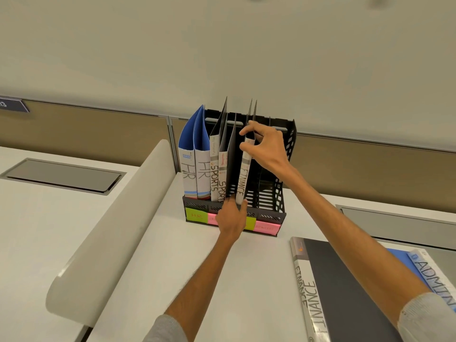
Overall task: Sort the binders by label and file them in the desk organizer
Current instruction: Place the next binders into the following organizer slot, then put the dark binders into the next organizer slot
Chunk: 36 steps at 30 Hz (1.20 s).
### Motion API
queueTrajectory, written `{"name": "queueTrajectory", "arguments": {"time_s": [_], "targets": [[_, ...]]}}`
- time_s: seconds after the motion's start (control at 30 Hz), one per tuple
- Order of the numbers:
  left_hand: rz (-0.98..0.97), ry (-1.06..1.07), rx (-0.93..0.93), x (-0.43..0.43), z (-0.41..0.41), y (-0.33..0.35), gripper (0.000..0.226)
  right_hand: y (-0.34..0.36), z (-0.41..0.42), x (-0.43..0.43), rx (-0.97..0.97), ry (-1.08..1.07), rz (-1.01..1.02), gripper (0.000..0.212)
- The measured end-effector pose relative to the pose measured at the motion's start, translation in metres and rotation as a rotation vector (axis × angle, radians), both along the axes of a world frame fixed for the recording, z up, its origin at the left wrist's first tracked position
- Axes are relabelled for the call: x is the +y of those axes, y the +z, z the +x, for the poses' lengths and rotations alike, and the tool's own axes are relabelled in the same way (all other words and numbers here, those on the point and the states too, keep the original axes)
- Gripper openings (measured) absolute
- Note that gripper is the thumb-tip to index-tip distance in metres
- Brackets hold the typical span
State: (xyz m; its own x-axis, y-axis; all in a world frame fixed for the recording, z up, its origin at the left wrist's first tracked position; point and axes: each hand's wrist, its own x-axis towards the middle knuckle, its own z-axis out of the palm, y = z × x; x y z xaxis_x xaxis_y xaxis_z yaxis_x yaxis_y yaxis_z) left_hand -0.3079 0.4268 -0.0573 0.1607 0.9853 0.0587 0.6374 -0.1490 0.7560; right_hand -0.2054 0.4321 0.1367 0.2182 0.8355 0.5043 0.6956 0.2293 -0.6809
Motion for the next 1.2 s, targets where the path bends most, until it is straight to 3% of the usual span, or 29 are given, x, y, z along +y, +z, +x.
{"name": "queueTrajectory", "arguments": {"time_s": [0.2, 0.43, 0.67, 0.77, 0.97, 1.2], "targets": [[0.032, 0.013, 0.055, -0.001, 0.002, 0.002, 0.038, -0.004, -0.009, -0.002, 0.035, 0.031, 0.057, 0.021], [0.094, -0.008, 0.092, -0.002, -0.006, 0.002, 0.044, -0.002, -0.007, -0.003, 0.027, 0.077, -0.025, 0.024], [0.201, -0.023, 0.014, -0.023, -0.022, 0.004, 0.037, -0.008, -0.003, -0.024, 0.046, 0.167, -0.086, 0.066], [0.186, 0.003, -0.022, -0.036, -0.032, 0.007, 0.039, -0.013, 0.003, -0.044, 0.097, 0.151, -0.135, 0.075], [0.106, 0.048, -0.057, -0.076, -0.052, 0.0, 0.033, -0.057, 0.026, -0.106, 0.241, 0.014, -0.242, 0.068], [-0.019, -0.017, 0.024, -0.125, -0.044, -0.011, 0.042, -0.116, 0.054, -0.184, 0.328, -0.145, -0.341, 0.053]]}}
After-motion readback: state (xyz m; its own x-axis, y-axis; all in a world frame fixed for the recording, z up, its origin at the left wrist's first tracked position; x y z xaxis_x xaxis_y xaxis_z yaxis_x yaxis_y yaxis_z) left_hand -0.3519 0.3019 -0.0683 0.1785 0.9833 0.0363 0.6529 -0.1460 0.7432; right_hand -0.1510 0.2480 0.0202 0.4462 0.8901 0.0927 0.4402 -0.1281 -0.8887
